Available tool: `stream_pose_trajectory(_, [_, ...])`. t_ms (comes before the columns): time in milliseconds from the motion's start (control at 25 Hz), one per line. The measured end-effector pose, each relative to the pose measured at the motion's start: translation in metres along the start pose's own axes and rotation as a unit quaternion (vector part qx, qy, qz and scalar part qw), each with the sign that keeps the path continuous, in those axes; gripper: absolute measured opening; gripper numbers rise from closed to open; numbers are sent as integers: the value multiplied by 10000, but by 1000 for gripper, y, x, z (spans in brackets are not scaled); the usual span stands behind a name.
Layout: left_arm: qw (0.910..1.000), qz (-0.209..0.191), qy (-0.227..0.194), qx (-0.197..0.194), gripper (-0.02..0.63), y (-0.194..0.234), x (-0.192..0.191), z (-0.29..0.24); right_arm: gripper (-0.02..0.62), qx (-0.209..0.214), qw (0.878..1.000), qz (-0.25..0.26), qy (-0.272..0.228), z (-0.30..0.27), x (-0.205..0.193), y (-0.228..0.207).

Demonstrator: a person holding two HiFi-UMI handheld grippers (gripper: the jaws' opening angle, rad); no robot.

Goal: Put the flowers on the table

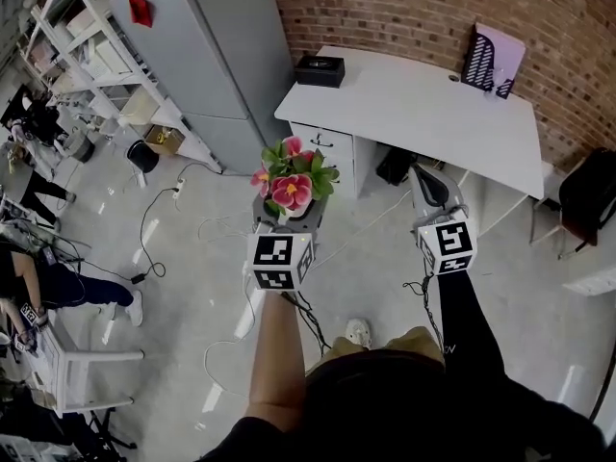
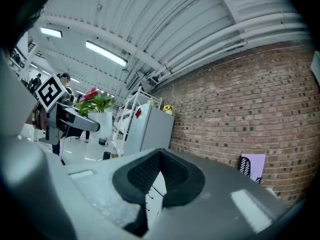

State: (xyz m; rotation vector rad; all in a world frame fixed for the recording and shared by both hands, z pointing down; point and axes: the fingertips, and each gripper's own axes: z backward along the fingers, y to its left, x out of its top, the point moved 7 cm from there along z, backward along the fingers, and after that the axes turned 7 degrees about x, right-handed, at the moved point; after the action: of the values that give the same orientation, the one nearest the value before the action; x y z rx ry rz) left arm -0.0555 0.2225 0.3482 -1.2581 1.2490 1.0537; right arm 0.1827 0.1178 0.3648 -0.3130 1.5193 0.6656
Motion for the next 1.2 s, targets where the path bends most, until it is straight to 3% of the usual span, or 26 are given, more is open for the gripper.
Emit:
stream_pose_trajectory(560, [9995,271,134,-53,339,47,-8,-89,-2,153,9998,-20,124,-107,-20,-32])
stream_pose_trajectory(1200, [9991,151,96,375,339,117,3,-290,-2,723,9972,-143,-158,-333,-50,-137])
